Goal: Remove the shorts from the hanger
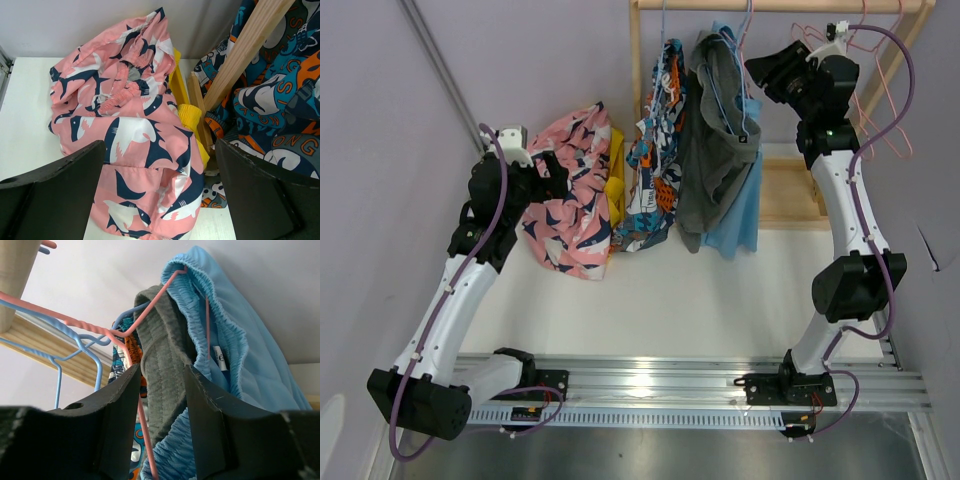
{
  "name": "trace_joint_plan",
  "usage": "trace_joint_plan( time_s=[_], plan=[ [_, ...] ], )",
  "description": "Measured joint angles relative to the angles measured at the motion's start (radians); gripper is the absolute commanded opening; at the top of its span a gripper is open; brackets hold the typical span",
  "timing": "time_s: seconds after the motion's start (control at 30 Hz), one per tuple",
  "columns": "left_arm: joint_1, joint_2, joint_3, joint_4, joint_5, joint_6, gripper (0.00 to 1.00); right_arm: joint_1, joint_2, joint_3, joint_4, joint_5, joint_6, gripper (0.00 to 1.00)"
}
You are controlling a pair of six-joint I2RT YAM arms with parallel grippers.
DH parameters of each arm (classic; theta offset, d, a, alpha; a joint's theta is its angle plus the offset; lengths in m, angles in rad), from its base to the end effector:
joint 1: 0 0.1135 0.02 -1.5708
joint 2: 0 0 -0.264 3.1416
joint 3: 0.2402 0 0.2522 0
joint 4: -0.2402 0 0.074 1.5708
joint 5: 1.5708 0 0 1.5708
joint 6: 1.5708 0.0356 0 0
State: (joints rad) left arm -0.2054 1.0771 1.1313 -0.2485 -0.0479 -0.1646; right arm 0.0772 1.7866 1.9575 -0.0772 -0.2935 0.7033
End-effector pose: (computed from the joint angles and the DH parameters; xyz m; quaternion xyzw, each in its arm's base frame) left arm 0.2390 -0.0480 0.3980 0.0005 0.7723 -0.0986 0.6276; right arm 0.4133 0.0423 0.4823 0.1022 0.6669 0.3693 0.6391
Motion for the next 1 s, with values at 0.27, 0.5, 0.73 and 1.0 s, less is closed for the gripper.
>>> trace_joint_plan(
  time_s=[0.27,0.5,0.73,1.0],
  plan=[
    [0.0,0.0,0.0,0.0,0.0,0.0,0.98,0.012,-0.01,-0.013,0.007,0.001,0.001,0.45],
    [0.0,0.0,0.0,0.0,0.0,0.0,0.98,0.035,-0.028,-0.026,0.011,0.002,0.001,0.45],
    [0.0,0.002,0.0,0.0,0.0,0.001,0.98,0.048,-0.047,-0.032,0.022,0.001,0.002,0.42],
    [0.0,0.003,0.0,0.0,0.0,0.001,0.98,0.052,-0.049,-0.047,0.037,0.0,0.006,0.17]
  ],
)
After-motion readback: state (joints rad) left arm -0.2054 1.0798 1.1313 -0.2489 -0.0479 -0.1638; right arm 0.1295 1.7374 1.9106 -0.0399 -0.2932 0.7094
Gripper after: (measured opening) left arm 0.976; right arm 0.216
